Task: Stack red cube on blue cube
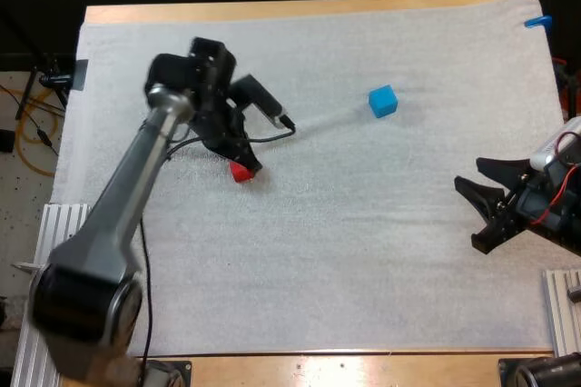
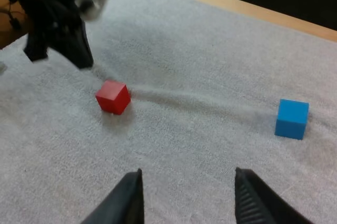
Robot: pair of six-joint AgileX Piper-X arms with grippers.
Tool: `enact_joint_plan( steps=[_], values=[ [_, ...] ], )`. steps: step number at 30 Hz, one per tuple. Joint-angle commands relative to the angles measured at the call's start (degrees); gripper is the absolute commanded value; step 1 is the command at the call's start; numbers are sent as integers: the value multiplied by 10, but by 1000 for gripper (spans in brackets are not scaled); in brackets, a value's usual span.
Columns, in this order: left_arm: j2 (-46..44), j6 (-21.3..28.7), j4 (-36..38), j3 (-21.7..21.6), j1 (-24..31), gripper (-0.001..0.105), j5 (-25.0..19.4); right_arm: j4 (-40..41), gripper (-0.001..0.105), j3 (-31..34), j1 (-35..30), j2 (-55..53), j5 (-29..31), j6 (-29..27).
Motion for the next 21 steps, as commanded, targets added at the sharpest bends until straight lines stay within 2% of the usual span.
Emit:
enact_joint_plan(
  steps=[1, 5, 9, 11, 15, 21],
  values=[
    [-33, -23, -3, -3, 8, 0, -10, -12, 41, -4, 1, -1, -7, -1],
    [-90, -50, -3, -3, 24, 0, -18, -30, 41, -4, 9, -1, -7, -1],
    [-163, -76, -3, -3, 41, 0, -51, -54, 53, -4, 37, 1, 11, 8],
    [-193, -90, -3, 0, 46, 0, -54, -58, 55, -4, 55, 4, 28, 8],
    [-274, -104, -4, 29, 48, 0, -80, -71, 55, -4, 95, 23, 43, 25],
    [-382, -133, -8, 98, 48, 0, -88, -95, 55, -4, 143, 59, 66, 38]
  ],
)
